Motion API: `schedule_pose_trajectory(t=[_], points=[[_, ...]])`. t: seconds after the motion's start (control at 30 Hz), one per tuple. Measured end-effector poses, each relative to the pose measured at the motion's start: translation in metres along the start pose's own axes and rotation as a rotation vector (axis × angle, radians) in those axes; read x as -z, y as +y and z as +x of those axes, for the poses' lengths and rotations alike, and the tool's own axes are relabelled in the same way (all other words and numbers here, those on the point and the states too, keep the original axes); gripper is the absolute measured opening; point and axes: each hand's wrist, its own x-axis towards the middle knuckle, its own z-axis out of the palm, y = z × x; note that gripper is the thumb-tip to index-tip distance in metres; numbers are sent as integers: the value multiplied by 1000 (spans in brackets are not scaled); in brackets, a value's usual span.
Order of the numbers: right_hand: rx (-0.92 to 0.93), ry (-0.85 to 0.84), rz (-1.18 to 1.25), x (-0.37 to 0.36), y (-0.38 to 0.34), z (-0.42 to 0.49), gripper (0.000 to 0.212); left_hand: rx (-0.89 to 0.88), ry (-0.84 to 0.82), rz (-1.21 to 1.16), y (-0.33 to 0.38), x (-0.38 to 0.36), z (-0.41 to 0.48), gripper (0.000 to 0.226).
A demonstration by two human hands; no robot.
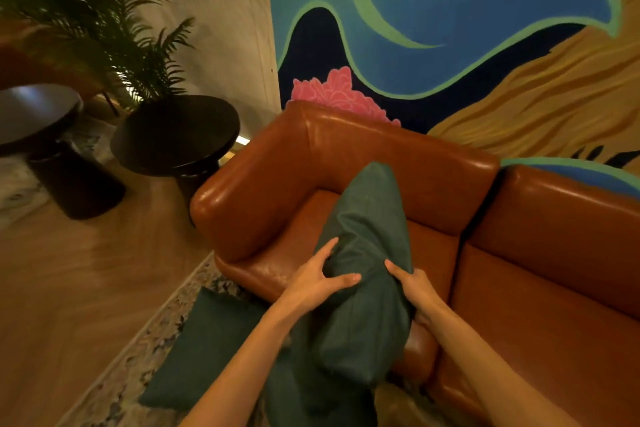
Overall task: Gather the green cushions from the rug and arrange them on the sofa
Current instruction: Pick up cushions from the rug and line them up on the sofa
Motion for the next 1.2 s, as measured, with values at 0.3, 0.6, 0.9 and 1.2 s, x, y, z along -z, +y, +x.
schedule_pose_trajectory(t=[0.3,0.6,0.9,1.2], points=[[-124,1,73,-18,-54,185,41,169,-12,472,65,26,125,137],[-252,-73,155,-41,-63,373,88,216,65,905,73,72,276,107],[-202,-177,-302,-69,-129,429,80,450,157,846,-11,111,351,75],[56,-41,-578,-40,-178,540,104,284,524,622,-55,103,336,37]])
